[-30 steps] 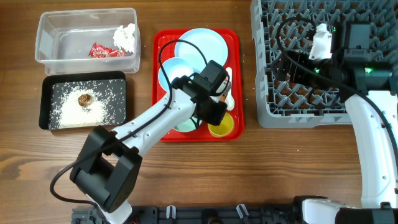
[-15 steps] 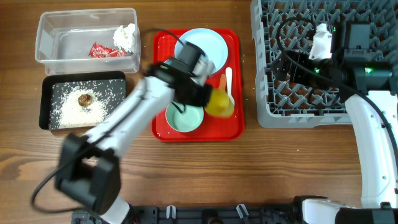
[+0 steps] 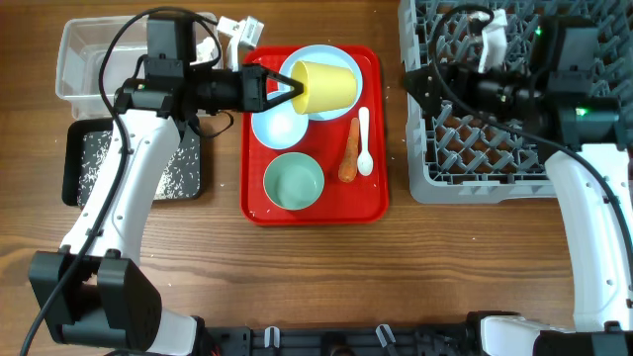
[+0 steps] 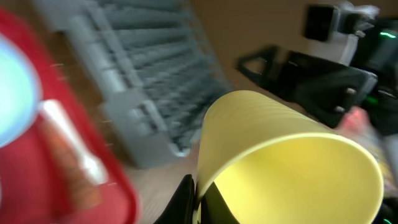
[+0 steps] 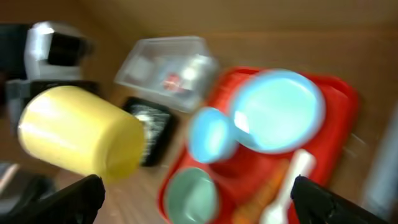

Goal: Sort waste into correct bins and load items into the dishwasher rack

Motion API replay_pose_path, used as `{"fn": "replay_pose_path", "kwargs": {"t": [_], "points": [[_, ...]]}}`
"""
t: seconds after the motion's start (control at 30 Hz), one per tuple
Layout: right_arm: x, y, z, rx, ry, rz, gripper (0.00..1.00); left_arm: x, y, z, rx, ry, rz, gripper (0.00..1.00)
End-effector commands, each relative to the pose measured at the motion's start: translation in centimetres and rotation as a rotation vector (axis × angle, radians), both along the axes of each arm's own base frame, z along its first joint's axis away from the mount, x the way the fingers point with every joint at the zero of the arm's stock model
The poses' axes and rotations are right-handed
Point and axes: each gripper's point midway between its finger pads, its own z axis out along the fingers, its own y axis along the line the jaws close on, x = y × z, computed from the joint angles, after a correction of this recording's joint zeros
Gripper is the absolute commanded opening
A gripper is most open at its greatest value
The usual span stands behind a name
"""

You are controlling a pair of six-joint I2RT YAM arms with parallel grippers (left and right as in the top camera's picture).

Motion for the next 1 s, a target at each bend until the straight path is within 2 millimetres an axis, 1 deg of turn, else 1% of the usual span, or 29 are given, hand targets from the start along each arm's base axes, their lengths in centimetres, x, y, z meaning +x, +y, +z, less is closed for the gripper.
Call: {"fn": "replay_pose_path", "kwargs": {"t": [0.0, 0.13, 0.23, 0.4, 0.53, 0.67, 0.7, 0.83, 0.97], "points": [[-2.0, 3.9, 2.3, 0.132, -0.056, 0.227, 1.00, -2.7, -1.0, 3.3, -0.161, -0.037, -0.177, 0.04], [-3.0, 6.2, 2.9, 0.177, -0.087, 0.343, 1.00, -2.9, -1.5, 3.9, -0.176, -0.079, -0.207, 0.04], [-4.0, 7.3, 3.5, 0.205, -0.117, 0.417, 1.00, -2.9, -1.5, 3.9, -0.176, -0.083, -0.207, 0.04], [-5.0, 8.0, 4.4, 0.244, -0.154, 0.493, 1.00, -2.9, -1.5, 3.9, -0.176, -0.090, -0.208, 0.04], [-5.6, 8.5, 4.6, 0.252, -0.166, 0.526, 0.99, -2.9, -1.5, 4.0, -0.177, -0.094, -0.208, 0.04], [-6.1, 9.2, 4.5, 0.254, -0.163, 0.548, 0.82, -2.9, -1.5, 4.0, -0.177, -0.093, -0.208, 0.04], [-6.2, 9.5, 4.5, 0.254, -0.161, 0.555, 0.80, -2.9, -1.5, 4.0, -0.177, -0.093, -0.208, 0.04], [-6.3, 10.0, 4.2, 0.255, -0.157, 0.572, 0.79, -2.9, -1.5, 4.0, -0.179, -0.093, -0.211, 0.04], [-6.3, 10.6, 3.7, 0.258, -0.139, 0.585, 0.72, -3.0, -1.5, 4.0, -0.181, -0.093, -0.213, 0.04]]}}
